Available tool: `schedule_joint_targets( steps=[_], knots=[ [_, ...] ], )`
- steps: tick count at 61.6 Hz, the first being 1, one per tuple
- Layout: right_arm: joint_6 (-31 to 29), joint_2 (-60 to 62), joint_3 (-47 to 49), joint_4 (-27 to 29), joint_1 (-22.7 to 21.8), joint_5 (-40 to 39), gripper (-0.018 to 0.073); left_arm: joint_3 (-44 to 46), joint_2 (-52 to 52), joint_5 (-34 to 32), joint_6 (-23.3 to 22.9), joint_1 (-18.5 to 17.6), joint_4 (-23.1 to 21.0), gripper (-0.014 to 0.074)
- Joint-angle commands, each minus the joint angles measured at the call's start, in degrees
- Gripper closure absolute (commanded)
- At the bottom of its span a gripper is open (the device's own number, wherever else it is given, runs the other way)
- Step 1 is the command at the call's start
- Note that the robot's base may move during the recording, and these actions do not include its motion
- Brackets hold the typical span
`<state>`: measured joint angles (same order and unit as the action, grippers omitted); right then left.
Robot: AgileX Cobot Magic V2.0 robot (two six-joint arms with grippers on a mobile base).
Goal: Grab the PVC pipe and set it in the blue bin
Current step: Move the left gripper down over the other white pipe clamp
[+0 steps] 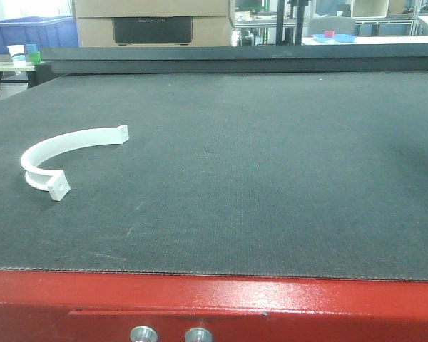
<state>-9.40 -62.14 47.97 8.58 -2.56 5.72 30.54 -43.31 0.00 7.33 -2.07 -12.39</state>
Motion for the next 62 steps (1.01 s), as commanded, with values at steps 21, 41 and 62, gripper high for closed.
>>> schedule_joint_targets(
  steps=[21, 41, 62],
  knots=[
    [-0.1, 13.2, -0.2, -0.4, -0.1, 8.4, 0.0728, 0.5, -4.7, 0.0, -0.1, 0.1, 0.0, 0.0708],
    [-0.1, 20.3, -0.2, -0.4, -0.1, 15.5, 0.0728, 1.7, -12.9, -3.5, -0.1, 0.1, 0.0, 0.0706],
    [-0.1, 26.4, -0.2, 0.2, -0.1, 21.3, 0.0728, 11.3, -25.1, -0.5, -0.1, 0.1, -1.1, 0.042]
  ],
)
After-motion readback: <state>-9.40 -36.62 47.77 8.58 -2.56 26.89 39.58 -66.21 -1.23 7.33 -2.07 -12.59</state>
